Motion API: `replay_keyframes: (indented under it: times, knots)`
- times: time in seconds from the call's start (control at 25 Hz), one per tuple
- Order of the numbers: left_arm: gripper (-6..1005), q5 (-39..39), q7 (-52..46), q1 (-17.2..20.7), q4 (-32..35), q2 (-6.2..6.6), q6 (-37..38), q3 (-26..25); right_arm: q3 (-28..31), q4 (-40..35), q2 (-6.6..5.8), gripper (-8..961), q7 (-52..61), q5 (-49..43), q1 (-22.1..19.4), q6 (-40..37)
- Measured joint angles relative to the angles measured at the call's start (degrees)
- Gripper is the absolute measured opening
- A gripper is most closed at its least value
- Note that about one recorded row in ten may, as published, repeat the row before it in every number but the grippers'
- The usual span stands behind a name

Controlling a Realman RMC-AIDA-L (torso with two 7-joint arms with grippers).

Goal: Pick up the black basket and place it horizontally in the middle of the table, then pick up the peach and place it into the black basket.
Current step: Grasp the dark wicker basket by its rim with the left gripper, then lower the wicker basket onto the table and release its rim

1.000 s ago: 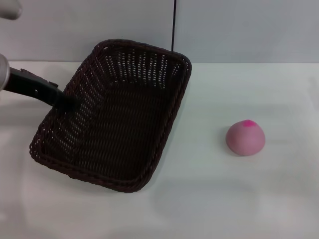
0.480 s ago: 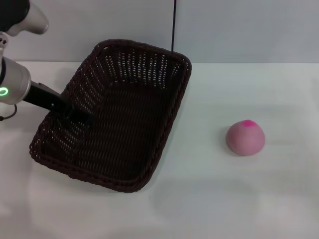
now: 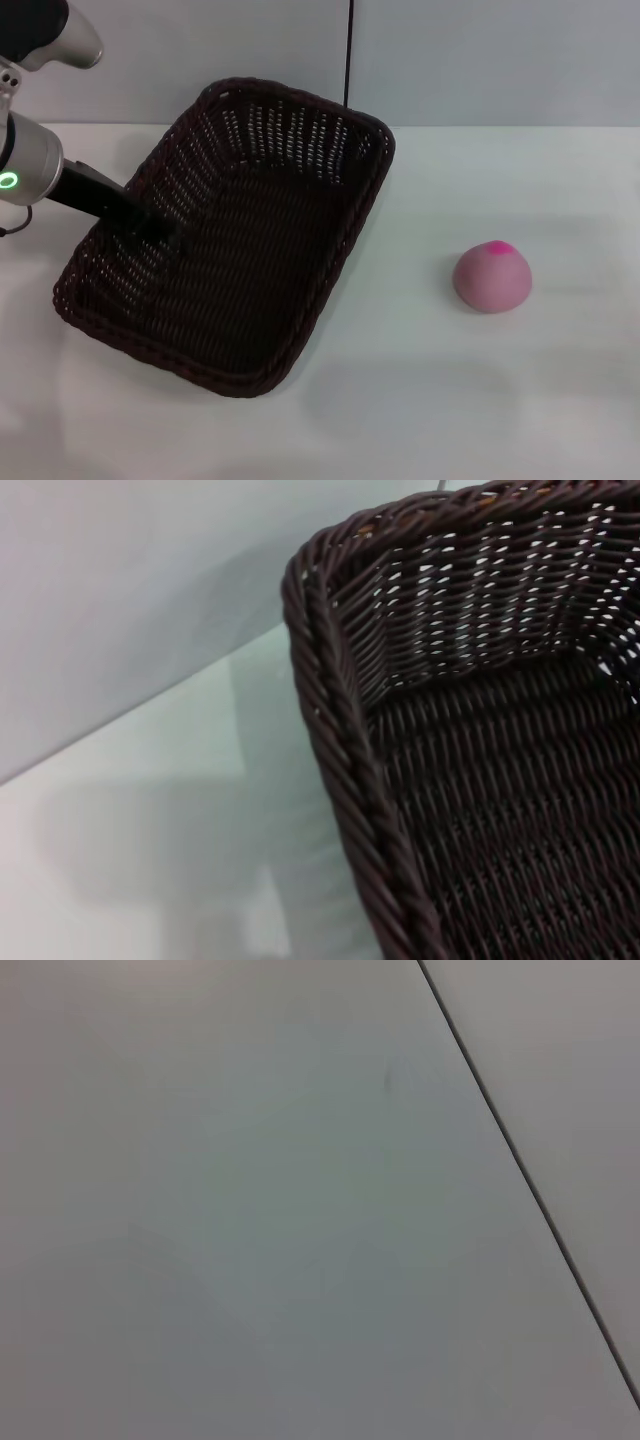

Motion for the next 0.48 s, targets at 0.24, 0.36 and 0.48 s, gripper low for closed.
replay_keyframes:
  times: [0.24,0.36,0.48]
  knots:
    - [465,0.1,1.7,1.4,4.2,0.09,-1.2,0.7,0.9,0.0,0.0,639,0.0,0.0,-0.1,0.5]
    - [342,0.1,3.7,1.9,6.1,0.12,-1.3,2.0,1.1,0.0,0.0,636,0.0,0.0,-0.2,0.5]
    - [255,0.1,6.6,1.5,6.4,0.12,-1.3,2.9,1.3,0.0,0.0,634,0.0,0.0,-0.3,0.6]
